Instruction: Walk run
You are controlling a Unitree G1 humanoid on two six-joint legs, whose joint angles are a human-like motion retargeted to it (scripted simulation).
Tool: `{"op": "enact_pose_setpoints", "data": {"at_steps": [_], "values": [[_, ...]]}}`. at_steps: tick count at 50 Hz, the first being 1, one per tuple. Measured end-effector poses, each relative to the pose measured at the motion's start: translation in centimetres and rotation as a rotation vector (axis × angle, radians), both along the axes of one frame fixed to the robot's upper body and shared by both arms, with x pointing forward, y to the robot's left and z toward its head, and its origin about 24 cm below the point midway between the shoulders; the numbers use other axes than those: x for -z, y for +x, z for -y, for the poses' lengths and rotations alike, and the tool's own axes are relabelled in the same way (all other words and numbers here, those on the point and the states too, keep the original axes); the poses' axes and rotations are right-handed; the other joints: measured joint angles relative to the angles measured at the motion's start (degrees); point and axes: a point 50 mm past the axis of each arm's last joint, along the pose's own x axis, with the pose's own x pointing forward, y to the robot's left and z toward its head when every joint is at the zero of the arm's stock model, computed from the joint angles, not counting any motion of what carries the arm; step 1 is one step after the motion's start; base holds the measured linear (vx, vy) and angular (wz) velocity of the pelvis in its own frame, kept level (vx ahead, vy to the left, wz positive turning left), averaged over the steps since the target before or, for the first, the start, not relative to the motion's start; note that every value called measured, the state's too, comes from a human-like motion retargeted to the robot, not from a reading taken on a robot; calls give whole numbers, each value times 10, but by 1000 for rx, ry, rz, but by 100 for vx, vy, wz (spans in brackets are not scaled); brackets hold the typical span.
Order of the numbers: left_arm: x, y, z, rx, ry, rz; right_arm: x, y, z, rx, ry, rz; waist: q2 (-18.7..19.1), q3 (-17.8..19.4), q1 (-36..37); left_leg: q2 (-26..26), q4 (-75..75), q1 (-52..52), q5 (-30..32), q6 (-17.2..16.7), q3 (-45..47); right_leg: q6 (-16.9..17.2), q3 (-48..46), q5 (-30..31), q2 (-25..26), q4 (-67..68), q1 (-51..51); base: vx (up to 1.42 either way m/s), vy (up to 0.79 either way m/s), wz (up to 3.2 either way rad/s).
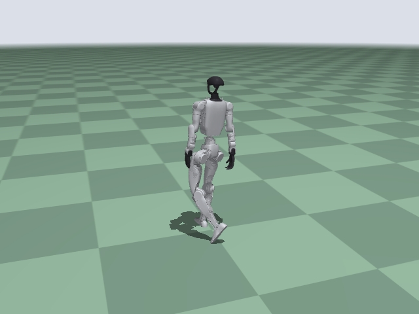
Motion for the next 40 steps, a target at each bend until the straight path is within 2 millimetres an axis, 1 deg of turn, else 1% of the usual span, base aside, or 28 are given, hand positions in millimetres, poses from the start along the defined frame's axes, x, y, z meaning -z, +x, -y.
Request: {"op": "enact_pose_setpoints", "data": {"at_steps": [3,5,7,9,10,12,13,15,18,20,21,22,25,26,27,28,29,30,32,33,35,36,37,38,40], "values": [[1,-33,14,-37,-2,-104,4,35,15,-111,-17,82,-19,4,30,-87,96,-81,-61,-53,-120,-2,71,-5,14,-9,22,43,-32,-219],[0,-53,22,-73,-3,-156,5,61,25,-192,-40,145,-29,4,40,-124,126,-124,-98,-80,-156,-6,94,-7,20,-14,36,49,-26,-189],[-3,-69,26,-87,-15,-205,5,87,34,-265,-70,219,-31,8,43,-128,114,-155,-142,-70,-155,-11,117,-12,32,-18,50,55,-27,-147],[-5,-83,29,-70,-25,-254,2,112,41,-330,-97,295,-33,15,56,-117,82,-190,-179,-44,-140,-13,148,-19,45,-20,66,54,-26,-153],[-6,-90,29,-52,-27,-277,1,124,44,-359,-109,331,-34,18,65,-109,59,-208,-191,-33,-131,-14,164,-23,52,-20,74,45,-22,-147],[-9,-100,28,1,-19,-317,-3,144,48,-408,-130,392,-34,26,79,-108,-9,-229,-198,-26,-122,-16,187,-32,67,-20,90,54,-25,-124],[-10,-104,26,29,-14,-333,-5,153,50,-430,-139,419,-30,31,87,-112,-52,-235,-192,-31,-130,-17,197,-36,79,-21,98,60,-25,-116],[-11,-110,24,77,-4,-362,-9,169,54,-469,-159,463,-20,41,106,-122,-144,-242,-177,-51,-158,-16,220,-44,105,-23,119,54,-19,-118],[-13,-118,23,103,2,-390,-13,181,59,-497,-187,497,-6,53,126,-138,-264,-256,-176,-75,-205,-14,246,-62,132,-23,153,71,-17,-89],[-14,-122,22,90,6,-400,-14,182,61,-493,-196,498,-4,57,134,-152,-322,-263,-186,-95,-220,-9,256,-72,139,-22,172,77,-16,-46],[-15,-125,21,63,11,-407,-12,177,60,-476,-193,484,-1,59,137,-159,-355,-264,-193,-121,-206,-6,258,-79,146,-22,187,67,-14,-20],[-16,-127,19,35,18,-414,-11,172,60,-457,-188,468,1,60,139,-166,-380,-263,-198,-139,-191,-3,258,-84,152,-21,199,67,-15,6],[-17,-128,15,-75,43,-422,-5,152,54,-389,-144,397,1,59,143,-172,-385,-248,-201,-130,-119,20,241,-72,161,-17,222,79,-18,-1],[-16,-128,15,-125,51,-423,-2,141,50,-367,-116,358,-9,53,153,-173,-368,-245,-203,-80,-99,33,243,-57,153,-12,224,87,-20,-53],[-16,-128,15,-175,59,-423,0,130,45,-346,-86,317,-19,47,163,-170,-355,-240,-205,-44,-75,47,241,-40,145,-5,228,99,-20,-78],[-17,-129,15,-224,66,-422,2,118,40,-328,-55,272,-27,42,174,-162,-348,-231,-205,-32,-44,62,236,-16,137,3,233,111,-19,-88],[-17,-130,15,-273,71,-423,4,105,35,-314,-26,227,-34,37,184,-167,-346,-225,-193,-18,-63,78,225,19,128,13,237,115,-18,-96],[-17,-131,15,-322,74,-424,5,92,29,-301,3,182,-42,32,195,-179,-346,-219,-176,-3,-107,95,211,60,117,24,240,106,-17,-85],[-18,-131,17,-408,55,-415,6,66,20,-299,43,103,-54,17,196,-177,-329,-205,-182,32,-97,148,192,170,97,67,235,106,-14,-56],[-18,-129,17,-447,40,-399,6,55,16,-302,59,69,-53,10,191,-174,-315,-202,-197,45,-98,179,200,223,101,101,225,108,-11,-30],[-14,-114,16,-507,15,-352,5,39,10,-306,85,23,-43,12,182,-161,-290,-185,-228,52,-106,237,200,305,114,199,191,88,-13,-24],[-10,-101,16,-523,11,-324,4,34,8,-305,100,9,-50,17,186,-169,-286,-169,-242,55,-98,256,193,305,102,284,161,74,-19,-43],[-7,-88,16,-535,6,-290,4,30,6,-304,119,-2,-50,19,191,-170,-285,-154,-255,56,-94,268,184,305,95,342,137,80,-14,-52],[-3,-72,18,-538,1,-244,4,27,3,-304,143,-10,-36,14,194,-159,-291,-140,-263,56,-98,268,173,305,98,346,124,80,0,-35],[3,-34,22,-520,-39,-130,4,24,1,-305,182,-17,-4,11,195,-141,-302,-113,-276,59,-111,244,169,263,114,348,90,71,12,6]]}}
